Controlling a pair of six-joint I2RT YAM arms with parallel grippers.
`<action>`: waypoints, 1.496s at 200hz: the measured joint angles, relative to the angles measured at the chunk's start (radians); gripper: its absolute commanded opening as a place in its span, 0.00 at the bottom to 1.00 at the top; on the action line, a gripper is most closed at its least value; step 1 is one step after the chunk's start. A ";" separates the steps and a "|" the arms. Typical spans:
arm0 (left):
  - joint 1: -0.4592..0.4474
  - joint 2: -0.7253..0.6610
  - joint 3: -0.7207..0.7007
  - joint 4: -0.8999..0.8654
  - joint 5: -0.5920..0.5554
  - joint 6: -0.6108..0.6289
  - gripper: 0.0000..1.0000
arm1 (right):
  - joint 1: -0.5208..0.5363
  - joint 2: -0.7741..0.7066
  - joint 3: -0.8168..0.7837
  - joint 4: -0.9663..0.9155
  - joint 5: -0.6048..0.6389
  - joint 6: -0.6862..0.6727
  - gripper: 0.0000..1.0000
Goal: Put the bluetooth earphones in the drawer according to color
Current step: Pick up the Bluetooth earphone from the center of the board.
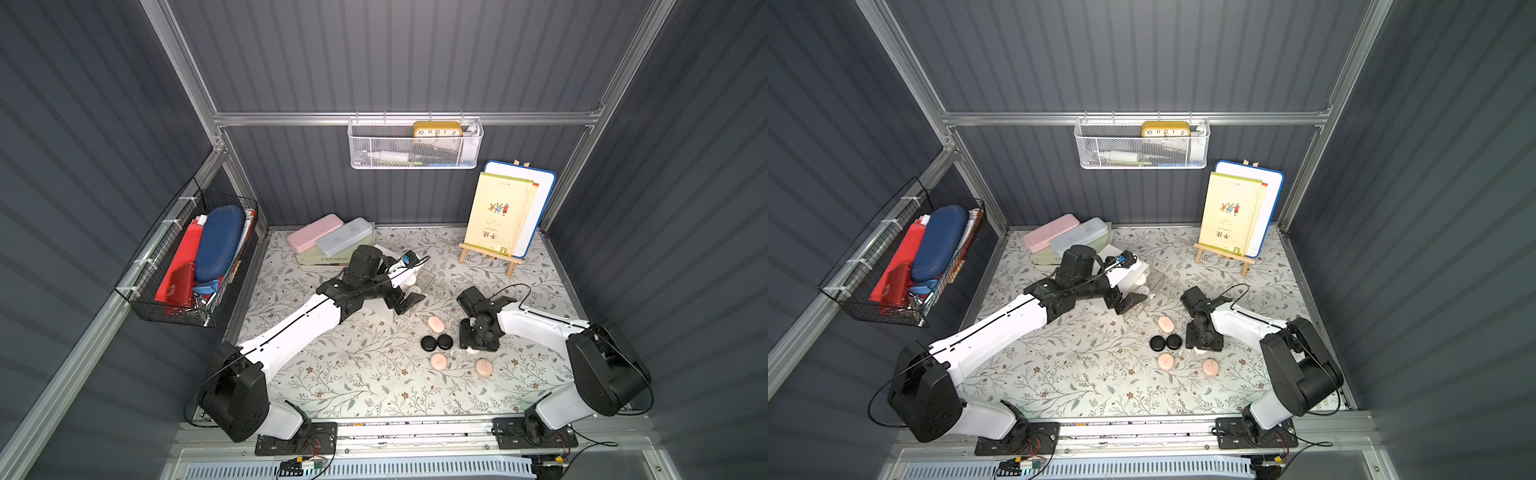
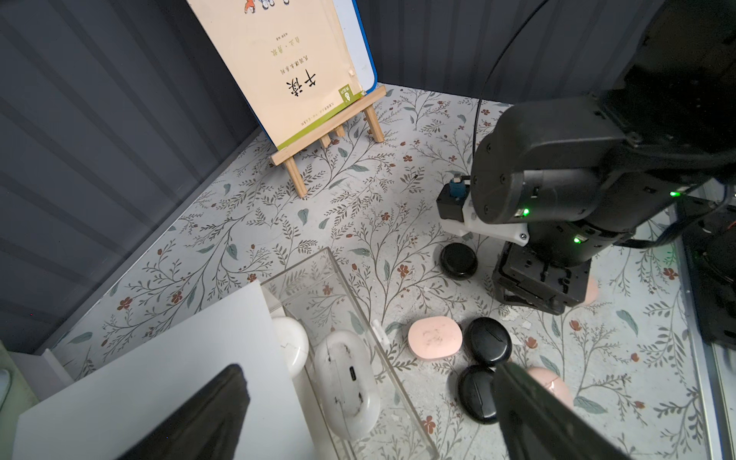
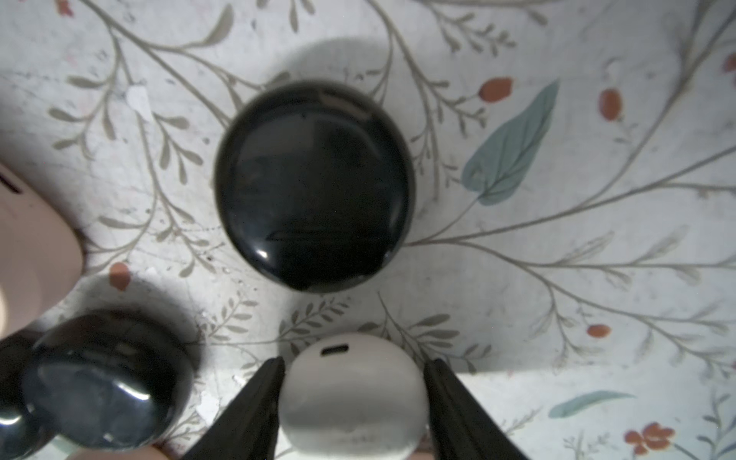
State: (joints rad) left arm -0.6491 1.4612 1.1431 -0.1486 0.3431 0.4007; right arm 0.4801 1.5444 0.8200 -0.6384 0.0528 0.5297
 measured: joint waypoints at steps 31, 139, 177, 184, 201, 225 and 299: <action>0.000 0.000 0.001 -0.004 0.004 0.000 0.99 | -0.001 0.000 -0.003 0.008 -0.004 0.005 0.73; 0.000 0.018 0.005 -0.006 -0.010 0.000 0.99 | -0.001 -0.003 -0.018 0.011 0.008 0.013 0.61; 0.000 0.015 0.016 -0.012 0.005 0.000 0.99 | -0.001 -0.005 -0.018 0.014 0.011 0.034 0.50; 0.000 0.013 0.016 -0.013 0.005 0.000 0.99 | -0.001 -0.005 -0.018 0.014 0.011 0.035 0.48; 0.000 0.011 0.016 -0.012 0.005 -0.001 0.99 | -0.001 -0.008 -0.017 0.010 0.013 0.035 0.43; 0.000 0.011 0.016 -0.012 0.005 -0.007 0.99 | -0.001 -0.022 -0.011 -0.009 0.019 0.034 0.29; 0.066 -0.024 0.026 -0.016 0.031 -0.016 0.99 | -0.001 -0.116 0.128 -0.051 0.043 0.004 0.00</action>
State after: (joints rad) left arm -0.5827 1.4376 1.1690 -0.1650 0.3744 0.3851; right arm 0.4793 1.4281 0.9482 -0.6895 0.0963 0.5339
